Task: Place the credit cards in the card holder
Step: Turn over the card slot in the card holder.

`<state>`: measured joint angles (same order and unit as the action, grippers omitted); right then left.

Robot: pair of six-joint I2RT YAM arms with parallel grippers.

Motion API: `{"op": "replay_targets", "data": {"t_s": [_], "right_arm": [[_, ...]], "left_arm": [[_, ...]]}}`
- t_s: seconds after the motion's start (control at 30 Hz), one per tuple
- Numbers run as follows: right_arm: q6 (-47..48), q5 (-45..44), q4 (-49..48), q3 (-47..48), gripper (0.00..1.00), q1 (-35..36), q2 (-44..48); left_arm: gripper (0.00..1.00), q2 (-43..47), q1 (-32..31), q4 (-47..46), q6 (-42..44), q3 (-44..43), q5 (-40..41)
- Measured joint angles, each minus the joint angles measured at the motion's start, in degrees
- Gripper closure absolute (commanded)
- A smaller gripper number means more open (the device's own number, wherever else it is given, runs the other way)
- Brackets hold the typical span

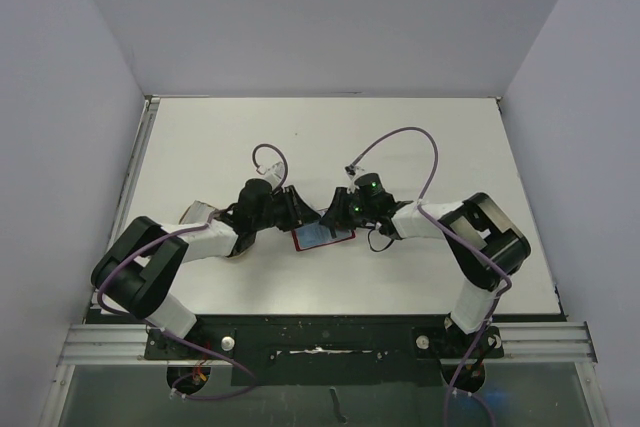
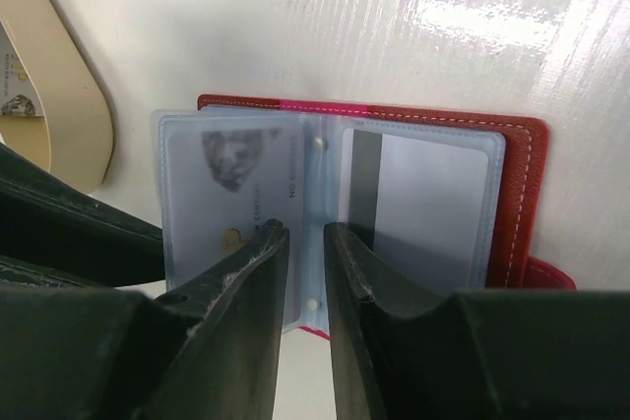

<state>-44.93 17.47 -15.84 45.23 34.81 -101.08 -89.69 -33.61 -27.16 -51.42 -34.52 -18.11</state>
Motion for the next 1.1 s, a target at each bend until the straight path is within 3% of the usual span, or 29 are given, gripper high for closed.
{"op": "replay_targets", "data": {"t_s": [0.67,0.87,1.1], "right_arm": [[4.66,-7.72,10.36,-1.11,0.64,-1.86,10.97],[6.25,-11.30,13.75,-1.90,0.49,-2.56,18.05],[6.95,-13.29,15.08,-3.30,0.35,-2.91,21.70]], "left_arm": [[0.77,-3.17,-0.31,-2.78,0.52,-0.81,-2.16],[0.76,-6.64,-1.22,-6.58,-0.48,-3.58,-3.69],[0.64,-7.06,-1.51,-5.53,0.90,-4.68,-4.42]]}}
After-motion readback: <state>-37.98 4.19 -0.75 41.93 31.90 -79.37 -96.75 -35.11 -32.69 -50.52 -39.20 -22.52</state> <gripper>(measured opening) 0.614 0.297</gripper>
